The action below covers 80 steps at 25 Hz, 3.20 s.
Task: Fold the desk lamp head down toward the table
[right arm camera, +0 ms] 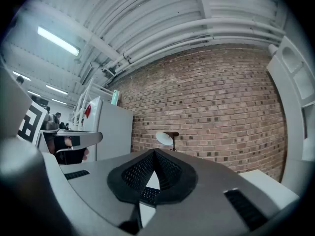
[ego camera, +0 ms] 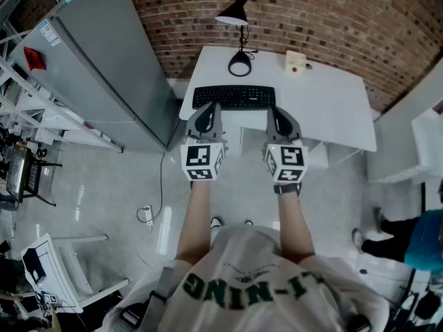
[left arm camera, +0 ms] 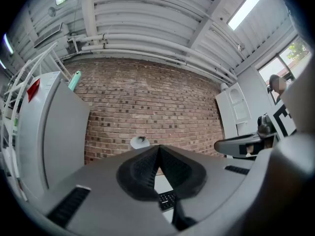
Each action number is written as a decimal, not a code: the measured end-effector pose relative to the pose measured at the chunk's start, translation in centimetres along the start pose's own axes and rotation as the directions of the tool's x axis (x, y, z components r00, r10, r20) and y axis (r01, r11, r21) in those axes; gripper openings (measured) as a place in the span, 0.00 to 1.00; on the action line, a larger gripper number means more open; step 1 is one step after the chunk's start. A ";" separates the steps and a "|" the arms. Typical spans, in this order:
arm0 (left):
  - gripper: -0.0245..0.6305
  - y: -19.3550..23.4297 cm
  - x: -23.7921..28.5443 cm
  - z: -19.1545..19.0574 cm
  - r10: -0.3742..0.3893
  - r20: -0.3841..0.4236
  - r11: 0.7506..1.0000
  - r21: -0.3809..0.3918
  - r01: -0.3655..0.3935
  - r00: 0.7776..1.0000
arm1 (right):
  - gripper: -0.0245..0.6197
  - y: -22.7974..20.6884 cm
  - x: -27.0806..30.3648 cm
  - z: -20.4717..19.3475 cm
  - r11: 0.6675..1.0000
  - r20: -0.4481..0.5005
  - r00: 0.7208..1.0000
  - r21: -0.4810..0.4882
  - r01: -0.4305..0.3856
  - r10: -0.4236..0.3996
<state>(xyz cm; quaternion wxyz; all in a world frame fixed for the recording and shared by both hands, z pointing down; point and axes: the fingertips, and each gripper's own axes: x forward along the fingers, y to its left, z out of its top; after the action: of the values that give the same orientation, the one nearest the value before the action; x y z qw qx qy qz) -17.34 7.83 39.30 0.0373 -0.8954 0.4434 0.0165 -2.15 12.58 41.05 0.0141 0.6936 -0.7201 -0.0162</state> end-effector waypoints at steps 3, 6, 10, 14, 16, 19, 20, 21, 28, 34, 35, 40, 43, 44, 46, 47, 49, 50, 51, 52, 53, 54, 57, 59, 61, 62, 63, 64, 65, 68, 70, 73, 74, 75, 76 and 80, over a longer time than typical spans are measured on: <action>0.04 -0.9 -0.1 0.1 0.006 0.006 1.000 -0.011 -0.006 1.000 | 0.04 -0.7 -0.7 -0.3 1.000 -0.004 1.000 0.004 -0.010 0.010; 0.04 -2.1 -0.4 0.2 0.011 0.004 1.000 -0.018 -0.011 1.000 | 0.04 -1.2 -1.7 -0.5 1.000 -0.008 1.000 0.006 -0.019 0.019; 0.04 -4.2 -0.7 0.2 0.001 -0.006 1.000 -0.015 -0.002 1.000 | 0.04 -2.5 -3.1 -1.1 0.999 -0.013 1.000 0.036 -0.017 0.018; 0.04 -5.8 -0.9 -1.0 -0.002 -0.046 1.000 -0.020 0.001 0.999 | 0.04 -3.7 -4.0 -3.2 0.992 -0.063 0.998 0.129 -0.004 0.012; 0.04 -5.6 -0.6 -1.9 0.001 -0.068 1.000 -0.029 -0.003 0.998 | 0.04 -3.2 -3.7 -3.9 0.989 -0.066 0.997 0.145 -0.031 0.041; 0.04 -5.3 0.6 -2.2 0.001 -0.063 0.999 -0.053 -0.004 0.998 | 0.04 -3.1 -3.1 -4.2 0.985 -0.056 0.997 0.165 -0.051 0.061; 0.04 -5.2 1.3 -2.1 -0.004 -0.053 0.998 -0.063 0.001 0.999 | 0.04 -3.4 -2.7 -4.2 0.985 -0.053 0.997 0.165 -0.051 0.060; 0.04 -5.1 2.1 -2.2 -0.011 -0.047 0.997 -0.070 0.008 0.999 | 0.04 -3.8 -2.1 -4.3 0.986 -0.050 0.997 0.162 -0.049 0.058; 0.04 -2.7 9.1 -3.5 -0.008 -0.048 0.995 -0.104 0.003 0.999 | 0.04 -7.6 4.7 -5.8 0.987 -0.093 0.996 0.159 0.003 0.012; 0.04 1.5 18.0 -0.8 0.016 0.009 0.996 -0.093 -0.015 1.000 | 0.04 -10.7 13.3 -3.3 0.992 -0.065 0.998 0.130 0.008 0.000; 0.04 2.3 19.3 -0.4 0.019 0.015 0.996 -0.092 -0.018 1.000 | 0.04 -11.0 14.8 -3.0 0.992 -0.062 0.998 0.129 0.007 0.001; 0.04 6.0 24.9 0.7 0.021 0.029 0.999 -0.049 -0.020 0.999 | 0.04 -11.2 21.9 -2.0 0.994 -0.066 0.998 0.109 -0.017 0.025; 0.04 7.5 27.7 0.6 0.021 0.017 0.999 -0.045 -0.020 1.000 | 0.04 -11.3 25.3 -1.6 0.993 -0.068 0.997 0.109 -0.033 0.040; 0.04 7.6 28.5 0.5 0.010 0.011 0.999 -0.044 -0.009 1.000 | 0.04 -11.5 26.2 -1.5 0.993 -0.065 0.997 0.111 -0.035 0.043; 0.04 7.7 29.8 0.4 -0.016 -0.004 0.999 -0.052 0.016 1.000 | 0.04 -11.6 27.6 -1.3 0.992 -0.062 0.997 0.117 -0.045 0.053; 0.04 7.8 30.5 0.3 -0.028 -0.014 0.998 -0.058 0.027 1.000 | 0.04 -11.6 28.3 -1.2 0.991 -0.063 0.996 0.120 -0.051 0.059; 0.04 8.1 31.8 0.1 -0.042 -0.033 0.997 -0.063 0.039 0.999 | 0.04 -11.6 29.8 -1.1 0.991 -0.067 0.995 0.119 -0.063 0.071; 0.04 8.3 32.4 0.0 -0.043 -0.044 0.997 -0.065 0.040 0.998 | 0.04 -11.7 30.4 -1.1 0.991 -0.069 0.995 0.117 -0.070 0.078; 0.04 8.3 32.9 -0.2 -0.040 -0.054 0.997 -0.070 0.037 0.998 | 0.04 -11.8 31.0 -1.1 0.990 -0.070 0.994 0.116 -0.079 0.087; 0.04 8.4 33.4 -0.3 -0.036 -0.061 0.996 -0.080 0.031 0.997 | 0.04 -12.0 31.6 -1.1 0.989 -0.070 0.993 0.119 -0.090 0.099; 0.04 8.5 33.9 -0.4 -0.032 -0.064 0.995 -0.095 0.025 0.997 | 0.04 -12.2 32.3 -1.1 0.987 -0.067 0.992 0.123 -0.103 0.112; 0.04 8.7 34.5 -0.4 -0.026 -0.066 0.994 -0.112 0.019 0.998 | 0.04 -12.5 33.1 -1.0 0.985 -0.062 0.990 0.126 -0.116 0.125; 0.04 9.1 36.1 -0.6 -0.016 -0.077 0.988 -0.157 0.004 0.997 | 0.04 -13.3 35.1 -1.0 0.980 -0.066 0.985 0.126 -0.151 0.160; 0.04 9.3 36.6 -0.8 -0.021 -0.083 0.980 -0.201 0.004 0.996 | 0.04 -13.7 36.1 -1.3 0.977 -0.080 0.980 0.130 -0.171 0.183; 0.04 9.3 37.3 -0.7 -0.022 -0.078 0.973 -0.233 0.003 0.997 | 0.04 -14.2 37.1 -1.6 0.972 -0.085 0.976 0.140 -0.189 0.202; 0.04 9.2 37.8 -0.7 -0.025 -0.076 0.970 -0.242 0.005 0.997 | 0.04 -14.5 37.6 -1.6 0.970 -0.084 0.974 0.146 -0.196 0.209; 0.04 9.0 38.2 -0.7 -0.029 -0.075 0.968 -0.251 0.010 0.997 | 0.04 -14.8 38.0 -1.6 0.968 -0.083 0.973 0.151 -0.202 0.216; 0.06 8.7 38.5 -0.8 -0.036 -0.075 0.965 -0.261 0.015 0.997 | 0.04 -15.0 38.2 -1.7 0.966 -0.082 0.972 0.153 -0.208 0.222; 0.07 8.5 38.8 -0.8 -0.041 -0.075 0.962 -0.272 0.019 0.996 | 0.04 -15.2 38.5 -1.8 0.965 -0.083 0.970 0.155 -0.212 0.227; 0.16 8.1 39.4 -1.2 -0.050 -0.079 0.952 -0.304 0.024 0.996 | 0.04 -15.5 39.0 -2.2 0.960 -0.089 0.965 0.161 -0.230 0.246; 0.19 7.9 39.8 -1.5 -0.059 -0.082 0.941 -0.337 0.028 0.995 | 0.04 -15.5 39.4 -2.4 0.956 -0.089 0.962 0.165 -0.242 0.259; 0.23 7.5 40.5 -1.7 -0.080 -0.083 0.921 -0.386 0.041 0.993 | 0.04 -15.6 39.8 -2.5 0.951 -0.092 0.957 0.174 -0.256 0.274; 0.24 7.5 40.7 -1.6 -0.085 -0.079 0.914 -0.403 0.046 0.993 | 0.04 -15.7 39.9 -2.5 0.949 -0.092 0.956 0.174 -0.261 0.280; 0.25 7.5 40.9 -1.6 -0.086 -0.075 0.908 -0.416 0.047 0.993 | 0.04 -15.7 40.1 -2.6 0.948 -0.092 0.954 0.172 -0.267 0.286; 0.25 7.5 41.1 -1.5 -0.082 -0.073 0.905 -0.424 0.043 0.994 | 0.04 -15.7 40.2 -2.6 0.947 -0.091 0.952 0.171 -0.273 0.291; 0.25 8.0 41.6 -1.5 -0.044 -0.097 0.898 -0.440 -0.003 0.994 | 0.04 -15.7 40.6 -2.7 0.942 -0.089 0.948 0.173 -0.288 0.306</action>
<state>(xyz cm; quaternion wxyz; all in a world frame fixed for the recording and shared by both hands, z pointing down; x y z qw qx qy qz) 1.48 -30.10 37.76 -0.1887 -0.8849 0.4202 0.0688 12.15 -28.54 42.99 0.0025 0.5758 -0.8134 0.0831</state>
